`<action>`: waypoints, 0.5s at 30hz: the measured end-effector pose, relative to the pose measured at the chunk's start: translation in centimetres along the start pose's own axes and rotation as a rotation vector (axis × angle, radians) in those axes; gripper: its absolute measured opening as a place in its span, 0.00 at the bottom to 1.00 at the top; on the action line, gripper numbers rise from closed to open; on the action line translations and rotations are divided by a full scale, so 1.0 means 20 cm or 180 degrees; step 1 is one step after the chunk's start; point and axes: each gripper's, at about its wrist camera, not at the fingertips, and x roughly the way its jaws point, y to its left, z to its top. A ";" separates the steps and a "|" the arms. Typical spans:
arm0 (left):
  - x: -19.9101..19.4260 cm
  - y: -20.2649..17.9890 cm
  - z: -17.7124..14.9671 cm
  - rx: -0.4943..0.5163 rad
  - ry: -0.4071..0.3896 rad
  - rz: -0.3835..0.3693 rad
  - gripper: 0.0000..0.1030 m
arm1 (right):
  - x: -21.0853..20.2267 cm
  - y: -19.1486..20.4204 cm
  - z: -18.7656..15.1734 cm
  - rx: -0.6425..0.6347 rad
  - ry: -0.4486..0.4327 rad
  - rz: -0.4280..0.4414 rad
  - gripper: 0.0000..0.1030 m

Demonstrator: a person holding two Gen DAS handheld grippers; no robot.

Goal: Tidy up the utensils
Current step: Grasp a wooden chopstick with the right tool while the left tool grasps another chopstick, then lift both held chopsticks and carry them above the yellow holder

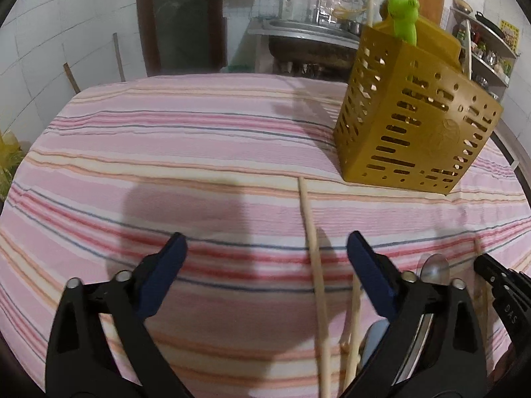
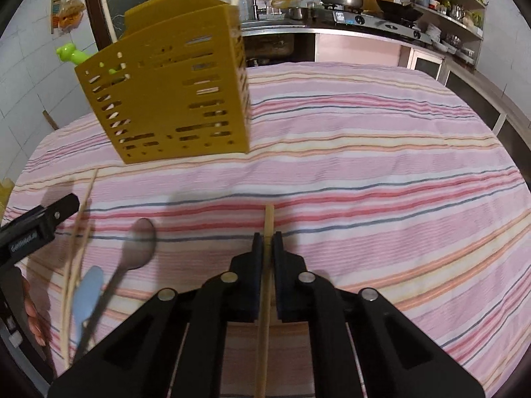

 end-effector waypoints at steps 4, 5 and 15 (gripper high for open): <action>0.06 -0.05 0.01 0.0096 0.0119 -0.0012 0.60 | 0.00 -0.01 0.00 0.0021 -0.0030 0.0048 0.07; 0.06 -0.06 0.01 0.0111 0.0100 0.0009 0.58 | 0.01 -0.01 0.00 0.0012 -0.0040 0.0046 0.07; 0.09 -0.12 0.04 0.0140 0.0099 0.0059 0.19 | 0.01 -0.07 -0.01 0.0071 -0.0103 0.0144 0.07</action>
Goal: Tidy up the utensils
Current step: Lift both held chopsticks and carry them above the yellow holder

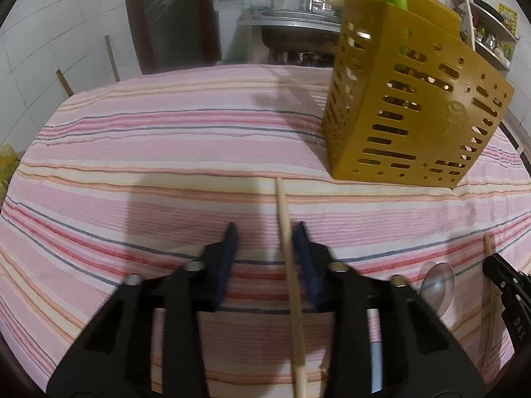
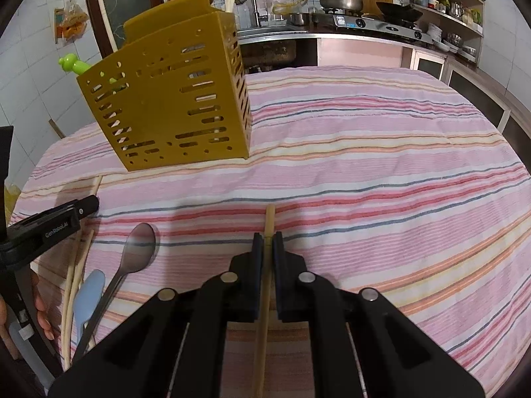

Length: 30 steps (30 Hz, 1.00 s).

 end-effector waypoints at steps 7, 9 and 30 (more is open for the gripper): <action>-0.02 -0.04 -0.01 0.0040 0.0027 -0.0046 0.07 | 0.01 0.01 0.01 -0.0042 -0.0006 -0.0007 0.07; -0.02 -0.04 0.00 0.0040 0.0023 -0.0062 0.06 | 0.00 0.01 0.01 -0.0050 -0.0025 -0.0014 0.07; -0.52 0.05 -0.10 -0.0065 -0.0751 -0.0266 0.04 | -0.26 0.04 0.05 -0.0031 -0.0529 0.0143 0.06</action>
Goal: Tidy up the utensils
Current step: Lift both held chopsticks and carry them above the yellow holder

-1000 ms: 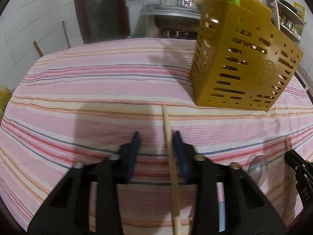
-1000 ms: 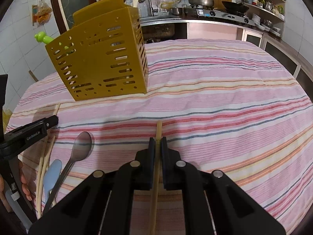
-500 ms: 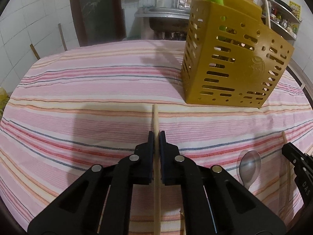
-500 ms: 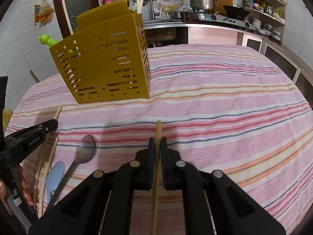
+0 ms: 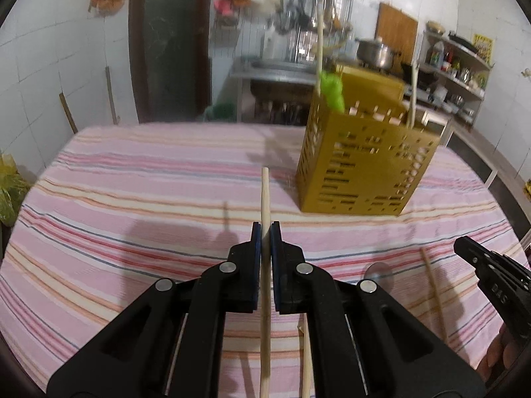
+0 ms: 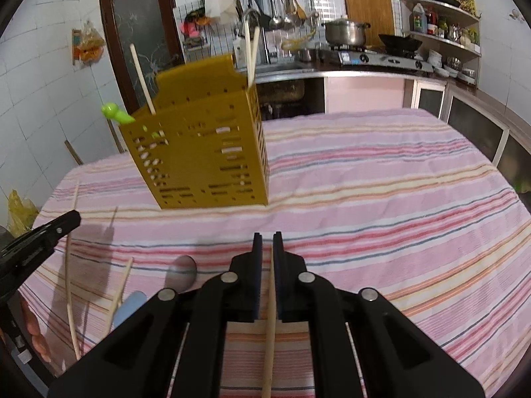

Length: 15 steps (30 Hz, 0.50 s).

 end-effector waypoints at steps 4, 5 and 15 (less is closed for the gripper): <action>-0.07 0.02 0.02 0.0042 -0.0078 -0.0035 0.04 | -0.04 -0.01 0.02 -0.0012 -0.0083 0.0019 0.06; -0.07 0.03 0.03 0.0049 -0.0082 -0.0034 0.04 | -0.05 -0.01 0.02 -0.0011 -0.0093 0.0014 0.07; 0.02 0.11 0.00 -0.0099 0.0086 -0.0054 0.04 | 0.10 -0.04 -0.03 -0.0135 0.0248 -0.0125 0.08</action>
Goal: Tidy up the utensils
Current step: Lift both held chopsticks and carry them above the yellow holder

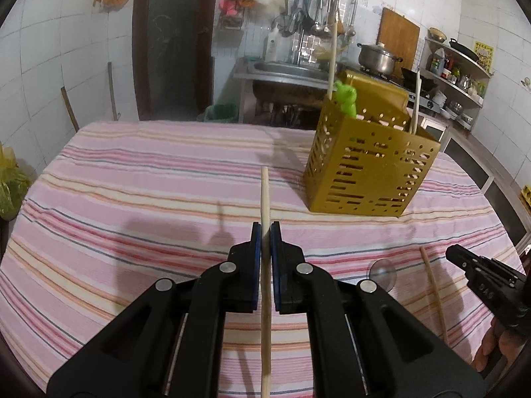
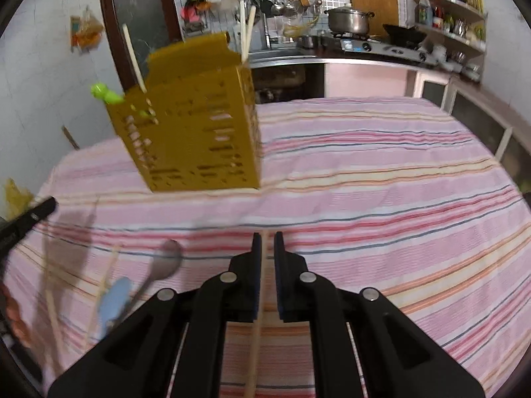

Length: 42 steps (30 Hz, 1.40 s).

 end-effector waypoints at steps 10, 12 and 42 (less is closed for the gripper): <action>0.12 0.00 -0.05 -0.0012 0.0207 0.0018 0.04 | 0.12 0.02 -0.05 -0.0040 0.0286 -0.0049 0.38; 0.13 0.01 -0.06 -0.0019 0.0225 0.0029 0.04 | 0.14 0.03 -0.05 -0.0059 0.0320 -0.0071 0.37; -0.21 0.01 -0.01 0.0024 -0.0339 0.0054 0.04 | -0.32 0.07 0.05 0.0064 -0.0605 0.0188 0.06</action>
